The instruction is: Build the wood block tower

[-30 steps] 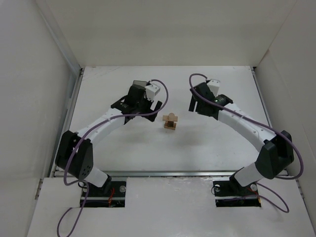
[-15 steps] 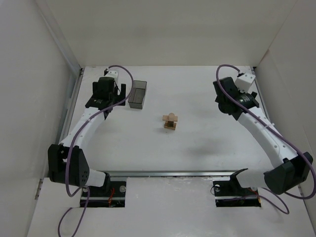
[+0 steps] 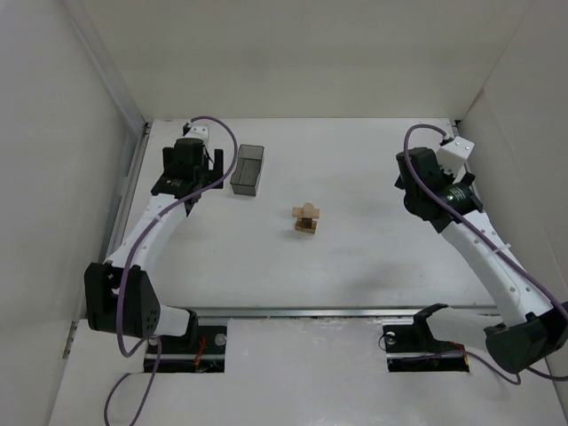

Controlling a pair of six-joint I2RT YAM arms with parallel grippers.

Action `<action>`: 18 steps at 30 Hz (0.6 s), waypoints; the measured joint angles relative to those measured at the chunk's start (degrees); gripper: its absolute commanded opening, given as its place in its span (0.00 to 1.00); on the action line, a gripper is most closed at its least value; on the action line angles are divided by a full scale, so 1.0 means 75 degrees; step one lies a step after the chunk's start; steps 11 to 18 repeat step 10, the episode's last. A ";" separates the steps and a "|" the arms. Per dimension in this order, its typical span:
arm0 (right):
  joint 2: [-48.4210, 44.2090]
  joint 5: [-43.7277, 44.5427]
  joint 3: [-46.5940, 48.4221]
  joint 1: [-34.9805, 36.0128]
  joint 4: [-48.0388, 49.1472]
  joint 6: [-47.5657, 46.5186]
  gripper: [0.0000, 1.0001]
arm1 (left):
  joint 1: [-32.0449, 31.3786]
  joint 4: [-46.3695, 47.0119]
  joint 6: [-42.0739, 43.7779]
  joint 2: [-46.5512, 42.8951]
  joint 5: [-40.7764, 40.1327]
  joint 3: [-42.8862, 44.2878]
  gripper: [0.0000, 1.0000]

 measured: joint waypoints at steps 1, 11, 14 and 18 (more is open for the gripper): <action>-0.0023 -0.0003 0.0000 0.0000 0.0020 0.0003 1.00 | 0.0000 -0.0003 -0.0003 -0.0023 0.0015 0.0000 1.00; -0.0017 0.0006 -0.0064 0.0000 0.0038 0.0119 1.00 | 0.0000 -0.0050 -0.0026 -0.0204 0.0085 -0.0003 1.00; -0.0017 0.0006 -0.0064 0.0000 0.0038 0.0119 1.00 | 0.0000 -0.0050 -0.0026 -0.0204 0.0085 -0.0003 1.00; -0.0017 0.0006 -0.0064 0.0000 0.0038 0.0119 1.00 | 0.0000 -0.0050 -0.0026 -0.0204 0.0085 -0.0003 1.00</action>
